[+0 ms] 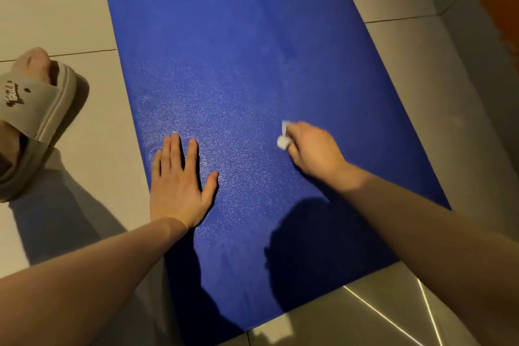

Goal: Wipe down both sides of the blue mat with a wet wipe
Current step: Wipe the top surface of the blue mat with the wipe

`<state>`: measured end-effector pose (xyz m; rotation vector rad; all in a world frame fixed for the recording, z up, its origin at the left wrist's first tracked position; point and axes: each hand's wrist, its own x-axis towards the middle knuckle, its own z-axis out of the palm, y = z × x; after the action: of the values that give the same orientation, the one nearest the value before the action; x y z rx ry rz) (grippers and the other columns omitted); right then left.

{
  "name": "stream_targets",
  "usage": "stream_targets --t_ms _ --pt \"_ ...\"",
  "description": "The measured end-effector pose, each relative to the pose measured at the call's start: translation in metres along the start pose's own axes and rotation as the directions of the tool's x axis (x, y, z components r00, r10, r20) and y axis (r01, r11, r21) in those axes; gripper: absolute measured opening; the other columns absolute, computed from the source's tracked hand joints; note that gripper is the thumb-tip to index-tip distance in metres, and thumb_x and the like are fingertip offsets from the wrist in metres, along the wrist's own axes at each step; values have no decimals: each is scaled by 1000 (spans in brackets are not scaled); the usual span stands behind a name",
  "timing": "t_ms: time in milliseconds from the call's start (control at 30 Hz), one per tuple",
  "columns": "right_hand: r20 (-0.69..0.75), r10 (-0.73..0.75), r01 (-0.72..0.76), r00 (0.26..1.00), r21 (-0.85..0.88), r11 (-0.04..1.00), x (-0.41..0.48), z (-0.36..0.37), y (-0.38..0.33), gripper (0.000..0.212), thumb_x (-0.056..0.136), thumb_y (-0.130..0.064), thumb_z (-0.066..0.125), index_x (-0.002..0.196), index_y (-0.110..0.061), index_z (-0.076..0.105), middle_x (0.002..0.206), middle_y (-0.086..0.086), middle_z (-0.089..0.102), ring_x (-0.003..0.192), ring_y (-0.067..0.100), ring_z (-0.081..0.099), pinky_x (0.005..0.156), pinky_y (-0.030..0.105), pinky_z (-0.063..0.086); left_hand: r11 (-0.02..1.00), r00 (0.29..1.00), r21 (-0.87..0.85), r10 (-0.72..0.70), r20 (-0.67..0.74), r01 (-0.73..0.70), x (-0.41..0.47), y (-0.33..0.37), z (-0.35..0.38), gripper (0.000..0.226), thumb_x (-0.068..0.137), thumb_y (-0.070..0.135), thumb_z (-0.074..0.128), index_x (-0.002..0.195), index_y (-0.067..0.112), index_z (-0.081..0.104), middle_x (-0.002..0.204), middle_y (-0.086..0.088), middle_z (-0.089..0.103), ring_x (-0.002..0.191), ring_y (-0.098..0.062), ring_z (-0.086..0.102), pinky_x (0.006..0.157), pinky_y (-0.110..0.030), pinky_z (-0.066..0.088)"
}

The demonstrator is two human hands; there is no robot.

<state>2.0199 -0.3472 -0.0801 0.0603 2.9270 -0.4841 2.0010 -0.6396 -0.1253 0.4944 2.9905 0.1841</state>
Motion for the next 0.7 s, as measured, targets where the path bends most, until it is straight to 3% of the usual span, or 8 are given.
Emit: stream_targets --t_ms 100,200,400,567,700 --pt "-78 200 -193 977 96 977 59 -4 1 13 91 -3 51 99 -11 57 90 -6 59 77 30 52 65 36 40 1000 1000 -1 6 -8 -6 0 -1 2 78 99 64 29 159 15 22 167 -18 10 156 -30 0 126 -48 8" --pt "-63 337 -324 939 164 932 82 -4 6 10 91 -10 56 83 -16 59 84 3 66 77 32 58 65 38 50 1000 1000 -3 11 -15 -11 0 -1 3 78 99 64 29 158 15 23 167 -19 12 156 -32 2 126 -48 7" --pt "34 247 -249 968 111 962 -8 -7 3 12 87 -6 53 75 -7 52 70 13 58 70 40 51 58 40 41 1000 1000 -6 19 -13 -19 0 1 2 79 98 64 26 158 14 24 166 -20 13 155 -33 3 125 -50 9" --pt "154 245 -264 957 125 956 -107 9 13 41 97 -28 56 65 -19 30 61 -2 38 59 21 35 54 35 27 1000 1000 -5 21 3 -21 1 0 2 79 98 64 25 158 12 24 165 -23 14 155 -35 4 125 -50 9" --pt "215 227 -249 950 78 965 -155 15 13 23 95 -27 50 77 -13 49 73 -2 49 66 24 44 59 35 33 1000 1000 -16 25 11 -25 0 0 2 80 97 65 24 158 13 24 165 -23 16 154 -35 7 125 -50 9"
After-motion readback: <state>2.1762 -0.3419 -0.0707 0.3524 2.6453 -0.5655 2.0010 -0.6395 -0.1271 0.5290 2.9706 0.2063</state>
